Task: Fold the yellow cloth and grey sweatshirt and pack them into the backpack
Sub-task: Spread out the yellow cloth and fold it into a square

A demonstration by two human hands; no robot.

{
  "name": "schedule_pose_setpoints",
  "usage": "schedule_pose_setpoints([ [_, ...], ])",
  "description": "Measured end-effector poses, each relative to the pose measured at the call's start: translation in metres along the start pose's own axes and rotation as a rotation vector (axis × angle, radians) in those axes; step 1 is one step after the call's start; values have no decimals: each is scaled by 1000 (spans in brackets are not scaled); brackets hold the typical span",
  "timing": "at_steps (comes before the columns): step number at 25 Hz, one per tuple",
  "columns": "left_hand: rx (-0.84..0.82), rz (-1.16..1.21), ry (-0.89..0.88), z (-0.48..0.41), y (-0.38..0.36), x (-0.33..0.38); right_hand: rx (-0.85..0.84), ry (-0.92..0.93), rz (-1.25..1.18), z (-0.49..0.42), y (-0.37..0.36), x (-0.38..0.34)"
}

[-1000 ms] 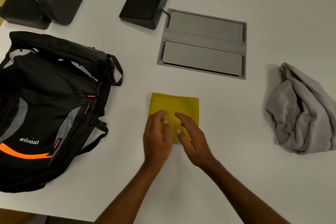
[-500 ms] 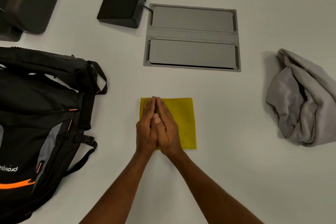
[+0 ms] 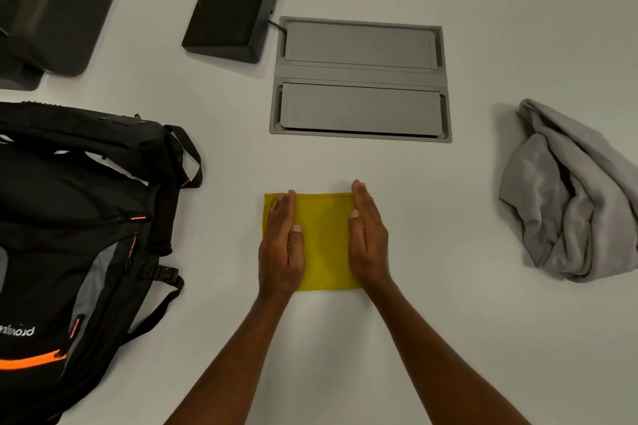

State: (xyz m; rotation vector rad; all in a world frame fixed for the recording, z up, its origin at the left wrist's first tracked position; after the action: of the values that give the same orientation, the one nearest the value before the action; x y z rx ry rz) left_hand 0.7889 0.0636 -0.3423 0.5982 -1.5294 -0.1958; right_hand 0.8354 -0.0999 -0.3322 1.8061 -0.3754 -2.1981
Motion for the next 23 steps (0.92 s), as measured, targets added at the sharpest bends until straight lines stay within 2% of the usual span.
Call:
schedule_pose_setpoints([
  [3,-30,-43,-81,-5,1,14,1,32,10,1,1,-12],
  [6,-58,-300,-237,-18,0,12,-120,120,-94,15,-28,-48],
  [10,-184,-598,-294,-18,1,-23,-168,48,-196,25,-69,-44],
  [17,-239,-782,-267,-15,9,-32,-122,236,368,15,-71,-12],
  [20,-244,-804,-207,-17,12,-33,-70,234,650,14,-62,0],
  [23,-248,-797,-187,-18,12,-33,-64,268,804,12,-52,7],
])
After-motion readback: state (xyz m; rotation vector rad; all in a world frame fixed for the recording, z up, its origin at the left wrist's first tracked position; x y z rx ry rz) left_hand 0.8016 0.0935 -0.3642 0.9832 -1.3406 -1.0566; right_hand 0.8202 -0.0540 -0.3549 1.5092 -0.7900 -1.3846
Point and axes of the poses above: each hand's wrist, its own z-axis away from the middle knuckle, its own y-axis out of the back of the hand, x = y × z, the point moved 1 cm from there along -z, towards the middle knuckle, and after that the axes turned 7 degrees about -y, right-handed, at the moved point
